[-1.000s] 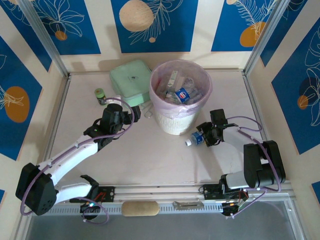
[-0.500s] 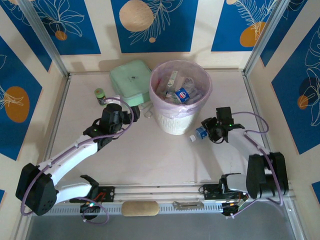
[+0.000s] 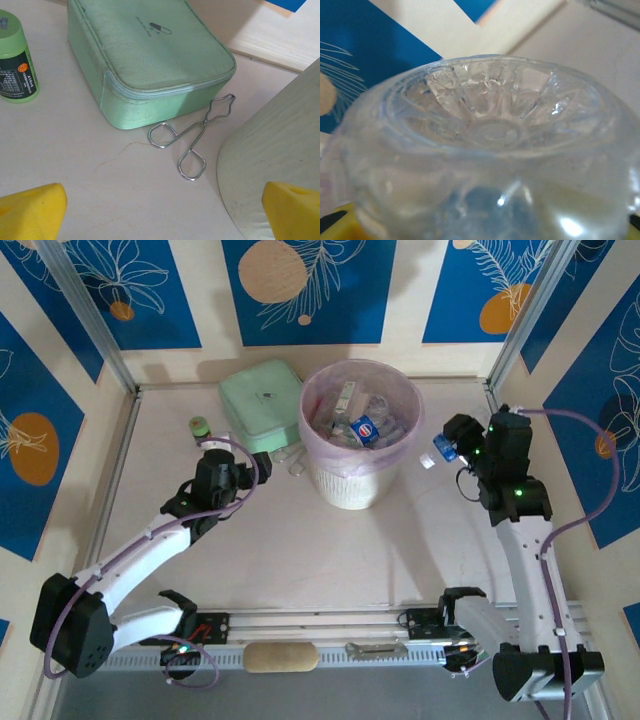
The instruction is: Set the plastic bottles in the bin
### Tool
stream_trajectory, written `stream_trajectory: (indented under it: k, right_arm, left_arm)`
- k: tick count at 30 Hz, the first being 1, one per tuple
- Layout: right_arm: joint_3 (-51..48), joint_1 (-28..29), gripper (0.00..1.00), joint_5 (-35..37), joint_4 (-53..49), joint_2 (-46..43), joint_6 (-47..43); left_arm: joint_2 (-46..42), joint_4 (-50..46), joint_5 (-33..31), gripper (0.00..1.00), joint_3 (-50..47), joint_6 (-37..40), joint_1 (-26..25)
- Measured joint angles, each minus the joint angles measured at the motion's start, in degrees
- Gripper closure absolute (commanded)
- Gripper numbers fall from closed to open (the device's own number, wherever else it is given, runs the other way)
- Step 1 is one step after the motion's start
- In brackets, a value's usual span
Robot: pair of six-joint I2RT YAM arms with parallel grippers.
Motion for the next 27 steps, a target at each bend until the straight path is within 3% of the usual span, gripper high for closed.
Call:
stream_trajectory:
  k: [8,19,27]
  right_arm:
    - [15.3,6.8,0.48,-2.7,1.0,6.2,-7.1]
    - [38.6,21.6,0.48,-7.7,0.7,31.8,-17.5]
    - [46.9,25.7,0.48,-10.2,-5.2,41.3,-23.0]
  left_arm:
    - [-1.2,-0.1,0.9,0.0,-0.2,0.0,0.9]
    - [-4.4,-1.0,1.1,0.0,-0.8,-0.2,1.5]
    - [-7.7,-2.1,1.0,0.0,-2.0,-0.2,1.9]
